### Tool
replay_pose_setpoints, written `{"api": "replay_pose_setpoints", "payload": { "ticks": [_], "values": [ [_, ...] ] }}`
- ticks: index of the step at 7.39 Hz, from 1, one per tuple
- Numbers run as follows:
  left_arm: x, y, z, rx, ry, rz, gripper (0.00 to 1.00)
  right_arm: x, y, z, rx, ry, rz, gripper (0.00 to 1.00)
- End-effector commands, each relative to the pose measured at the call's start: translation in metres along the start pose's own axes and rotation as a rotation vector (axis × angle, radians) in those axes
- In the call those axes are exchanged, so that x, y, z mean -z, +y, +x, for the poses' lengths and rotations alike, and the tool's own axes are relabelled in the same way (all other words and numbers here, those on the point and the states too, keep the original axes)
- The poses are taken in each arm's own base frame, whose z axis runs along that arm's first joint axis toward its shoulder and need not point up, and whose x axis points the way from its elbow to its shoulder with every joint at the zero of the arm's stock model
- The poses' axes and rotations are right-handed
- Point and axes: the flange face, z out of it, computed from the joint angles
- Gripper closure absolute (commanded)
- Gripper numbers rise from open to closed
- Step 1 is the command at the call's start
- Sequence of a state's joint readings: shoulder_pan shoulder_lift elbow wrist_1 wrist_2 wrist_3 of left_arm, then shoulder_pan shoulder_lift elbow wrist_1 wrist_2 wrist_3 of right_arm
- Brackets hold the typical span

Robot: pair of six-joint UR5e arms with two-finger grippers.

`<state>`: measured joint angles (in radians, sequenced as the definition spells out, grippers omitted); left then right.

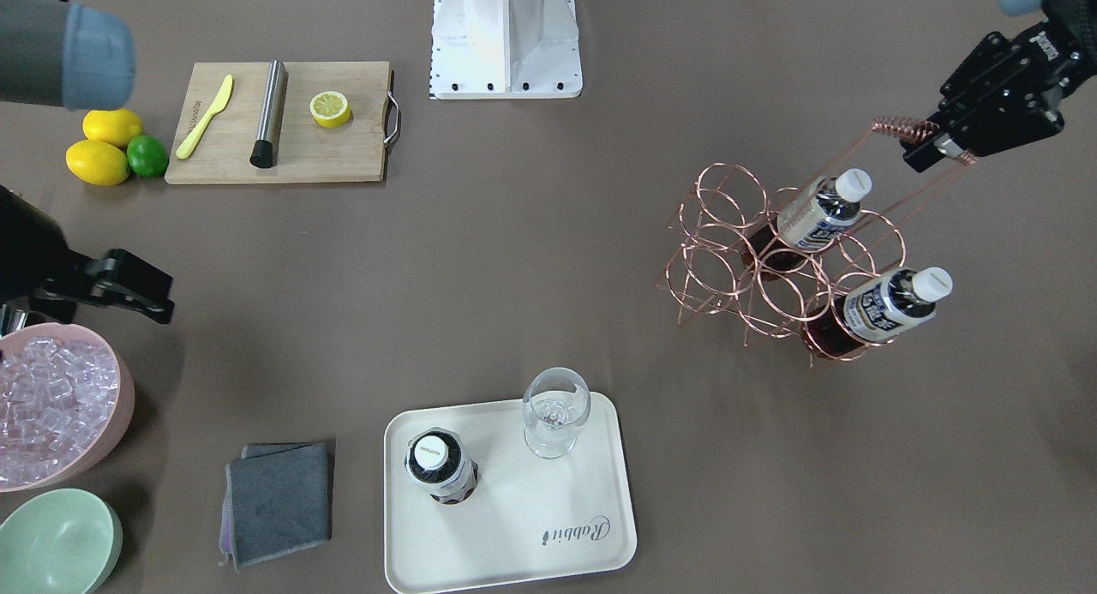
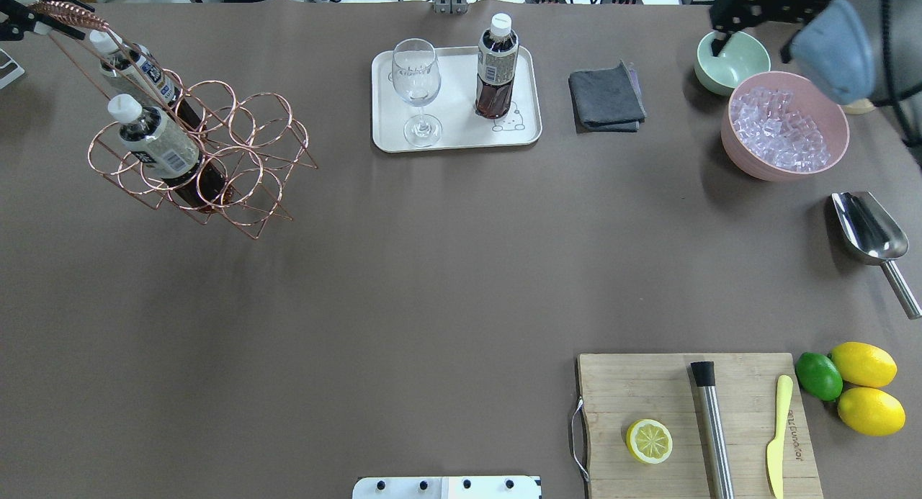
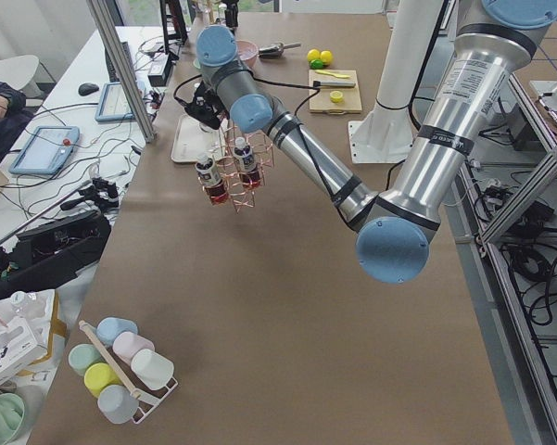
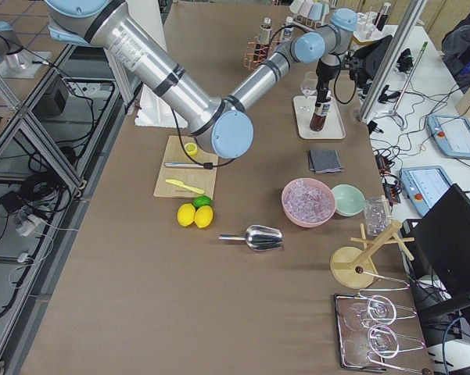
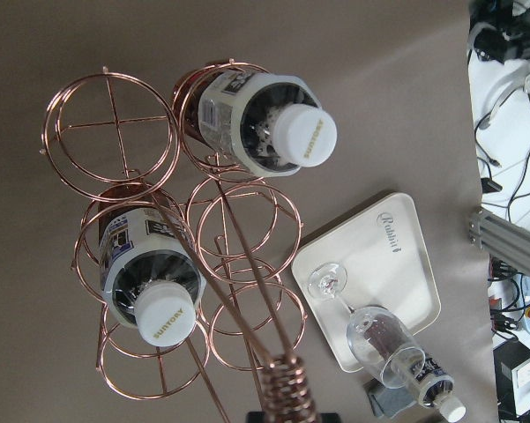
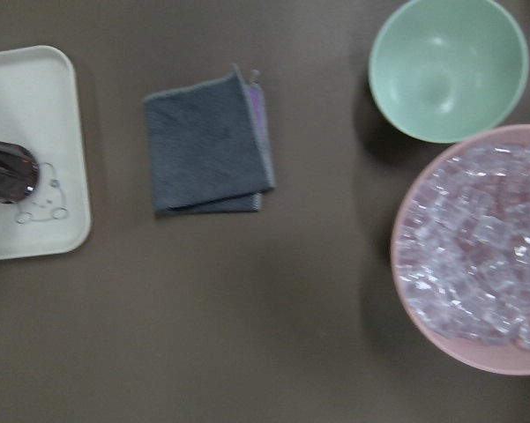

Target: Take tea from basket to plate

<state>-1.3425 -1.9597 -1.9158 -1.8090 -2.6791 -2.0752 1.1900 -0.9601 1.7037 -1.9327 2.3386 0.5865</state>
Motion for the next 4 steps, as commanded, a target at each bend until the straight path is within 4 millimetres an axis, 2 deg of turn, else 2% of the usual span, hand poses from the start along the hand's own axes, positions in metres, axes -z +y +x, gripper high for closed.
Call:
{"api": "replay_pose_setpoints", "payload": {
  "ticks": [1,2,3,4],
  "values": [
    [0.011,-0.057,0.012,0.063,0.008,0.043,1.0,0.018,0.055,0.186,0.014,0.031,-0.033,0.01],
    [0.02,-0.093,0.019,0.109,0.018,0.068,1.0,0.019,0.063,0.247,0.053,0.032,-0.058,0.01],
    [0.026,-0.12,0.022,0.11,0.019,0.085,1.0,0.015,0.072,0.298,0.026,0.034,-0.083,0.01],
    [0.033,-0.143,0.031,0.133,0.025,0.1,1.0,0.001,0.07,0.352,0.017,0.026,-0.12,0.01]
  ]
}}
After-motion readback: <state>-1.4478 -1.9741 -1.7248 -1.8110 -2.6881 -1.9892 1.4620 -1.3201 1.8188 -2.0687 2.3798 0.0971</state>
